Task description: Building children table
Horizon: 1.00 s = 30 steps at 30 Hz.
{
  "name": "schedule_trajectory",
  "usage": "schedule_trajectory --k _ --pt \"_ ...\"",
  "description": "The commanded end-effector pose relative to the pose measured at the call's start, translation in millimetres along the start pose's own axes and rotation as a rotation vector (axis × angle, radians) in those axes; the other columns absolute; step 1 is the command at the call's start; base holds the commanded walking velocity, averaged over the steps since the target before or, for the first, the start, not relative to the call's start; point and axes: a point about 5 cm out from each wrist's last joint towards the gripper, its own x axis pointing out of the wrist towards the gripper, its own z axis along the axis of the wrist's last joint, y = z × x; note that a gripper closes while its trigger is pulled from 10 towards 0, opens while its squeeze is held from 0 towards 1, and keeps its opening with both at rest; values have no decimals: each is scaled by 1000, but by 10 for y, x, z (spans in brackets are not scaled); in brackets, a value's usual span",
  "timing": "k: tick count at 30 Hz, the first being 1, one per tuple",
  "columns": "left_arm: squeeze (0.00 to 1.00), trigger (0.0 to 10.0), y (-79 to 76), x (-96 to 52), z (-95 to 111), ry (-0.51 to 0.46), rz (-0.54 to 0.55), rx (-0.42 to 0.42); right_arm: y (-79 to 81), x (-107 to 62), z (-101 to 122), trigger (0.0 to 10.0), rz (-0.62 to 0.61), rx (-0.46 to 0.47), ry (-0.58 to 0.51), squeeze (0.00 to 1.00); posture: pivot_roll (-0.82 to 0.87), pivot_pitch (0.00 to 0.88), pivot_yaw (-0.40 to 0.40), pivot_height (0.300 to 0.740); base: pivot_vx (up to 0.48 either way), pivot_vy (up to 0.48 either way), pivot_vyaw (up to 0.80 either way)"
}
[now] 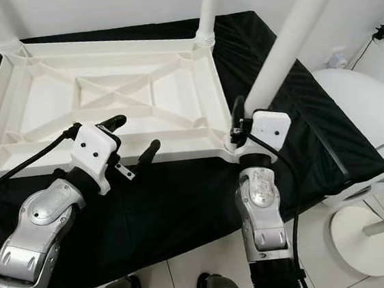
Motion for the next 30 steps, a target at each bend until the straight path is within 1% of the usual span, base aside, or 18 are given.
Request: schedule_trajectory --k 1,6,11,13,16,20,23,24,25,27,29,30 --pt "0 10000 -43 13 -23 11 -48 -13 -357 -128 -296 10000 -179 -119 166 0 21 155 -44 740 0 0 0" --pt "0 10000 -47 13 -20 11 -50 -14 -391 -131 -300 10000 -209 -131 172 0 19 157 -43 740 0 0 0" --pt "0 10000 -49 18 -21 10 -53 -15 -380 -126 -326 10000 -212 -121 191 0 12 158 -42 740 0 0 0" --pt "0 10000 -46 19 -21 9 -53 -15 -365 -130 -334 10000 -203 -114 197 0 10 158 -42 740 0 0 0" --pt "0 10000 -41 25 -22 8 -54 -14 -324 -139 -358 10000 -155 -73 217 0 7 157 -41 740 0 0 0" --pt "0 10000 -42 28 -20 7 -54 -14 -324 -149 -374 10000 -126 -51 228 0 8 159 -41 740 0 0 0" --pt "0 10000 -45 25 -18 6 -55 -15 -345 -160 -390 10000 -124 -48 239 0 8 159 -41 740 0 0 0" --pt "0 10000 -45 22 -16 6 -55 -15 -391 -168 -402 10000 -144 -56 242 0 9 159 -41 740 0 0 0" --pt "0 10000 -45 22 -16 6 -55 -15 -391 -168 -402 10000 -144 -56 242 0 9 159 -41 740 0 0 0" --pt "0 10000 -45 19 -14 6 -54 -15 -458 -183 -415 10000 -186 -74 244 0 11 160 -41 740 0 0 0" --pt "0 10000 -45 17 -13 6 -54 -15 -466 -187 -417 10000 -193 -77 243 0 11 160 -41 740 0 0 0" --pt "0 10000 -47 16 -14 7 -54 -15 -460 -190 -419 10000 -193 -64 244 0 12 160 -41 740 0 0 0"
